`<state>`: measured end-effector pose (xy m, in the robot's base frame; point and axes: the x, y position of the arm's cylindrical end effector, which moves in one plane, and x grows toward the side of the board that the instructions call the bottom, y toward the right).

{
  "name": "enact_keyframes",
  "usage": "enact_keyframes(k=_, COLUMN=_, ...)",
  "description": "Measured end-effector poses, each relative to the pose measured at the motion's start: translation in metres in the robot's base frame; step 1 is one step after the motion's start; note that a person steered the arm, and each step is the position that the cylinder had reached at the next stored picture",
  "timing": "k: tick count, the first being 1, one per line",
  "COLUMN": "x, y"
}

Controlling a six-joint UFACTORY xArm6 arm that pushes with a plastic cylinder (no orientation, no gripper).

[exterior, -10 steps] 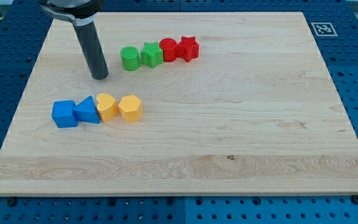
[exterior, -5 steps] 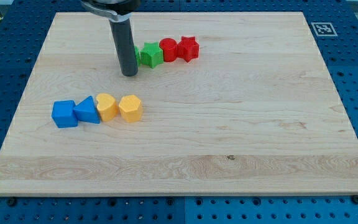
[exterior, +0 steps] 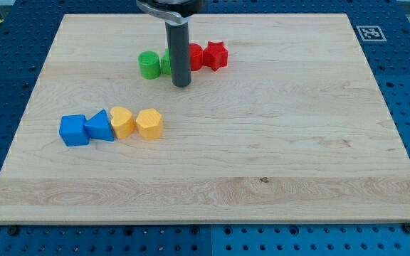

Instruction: Place the green circle left to the green star

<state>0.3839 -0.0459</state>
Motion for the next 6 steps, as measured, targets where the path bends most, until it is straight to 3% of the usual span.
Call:
enact_keyframes(k=2, x=-0.001, y=-0.017)
enact_keyframes(k=5, x=0.013, y=0.015)
enact_keyframes(k=6, x=-0.011, y=0.008)
